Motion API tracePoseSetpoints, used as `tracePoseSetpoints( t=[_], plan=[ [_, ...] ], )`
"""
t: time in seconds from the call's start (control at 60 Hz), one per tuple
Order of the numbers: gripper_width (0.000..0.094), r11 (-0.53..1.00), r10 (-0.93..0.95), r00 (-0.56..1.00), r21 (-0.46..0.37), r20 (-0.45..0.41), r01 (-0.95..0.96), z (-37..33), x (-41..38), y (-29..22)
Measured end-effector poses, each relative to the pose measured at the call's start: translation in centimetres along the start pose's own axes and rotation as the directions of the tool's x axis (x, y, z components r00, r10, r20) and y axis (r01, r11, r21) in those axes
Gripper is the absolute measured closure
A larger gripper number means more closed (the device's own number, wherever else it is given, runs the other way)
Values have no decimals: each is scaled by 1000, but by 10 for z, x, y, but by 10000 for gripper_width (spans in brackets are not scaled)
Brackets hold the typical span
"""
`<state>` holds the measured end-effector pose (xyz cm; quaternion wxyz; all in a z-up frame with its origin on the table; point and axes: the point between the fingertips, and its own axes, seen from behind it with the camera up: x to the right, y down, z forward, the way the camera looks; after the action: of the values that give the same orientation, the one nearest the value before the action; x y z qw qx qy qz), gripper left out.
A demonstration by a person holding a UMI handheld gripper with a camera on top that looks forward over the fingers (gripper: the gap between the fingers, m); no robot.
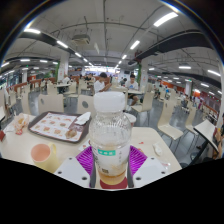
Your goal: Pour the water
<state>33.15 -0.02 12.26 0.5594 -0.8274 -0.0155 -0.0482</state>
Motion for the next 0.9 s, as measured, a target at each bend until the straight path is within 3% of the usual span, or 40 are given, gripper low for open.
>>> tracePoseSetpoints(
  t=[0.2,0.233,0.35,0.45,0.5,0.533,0.583,0.65,0.9],
  plan=[
    [504,996,68,998,-58,2,-67,34,6,56],
    [514,996,84,996,-19,-1,-84,33,7,52],
    [471,991,133,991,-13,-8,-134,30,13,55],
    [377,990,133,991,-44,-7,-133,30,11,58],
    [225,988,130,991,-83,-14,-131,24,13,61],
    [73,987,121,992,-101,-16,-122,19,13,61],
    [113,986,107,994,-124,-34,-110,6,15,61],
    [77,984,82,995,-156,-54,-89,-19,16,58],
    [88,965,63,997,-253,-51,-74,-147,-10,43]
  ],
)
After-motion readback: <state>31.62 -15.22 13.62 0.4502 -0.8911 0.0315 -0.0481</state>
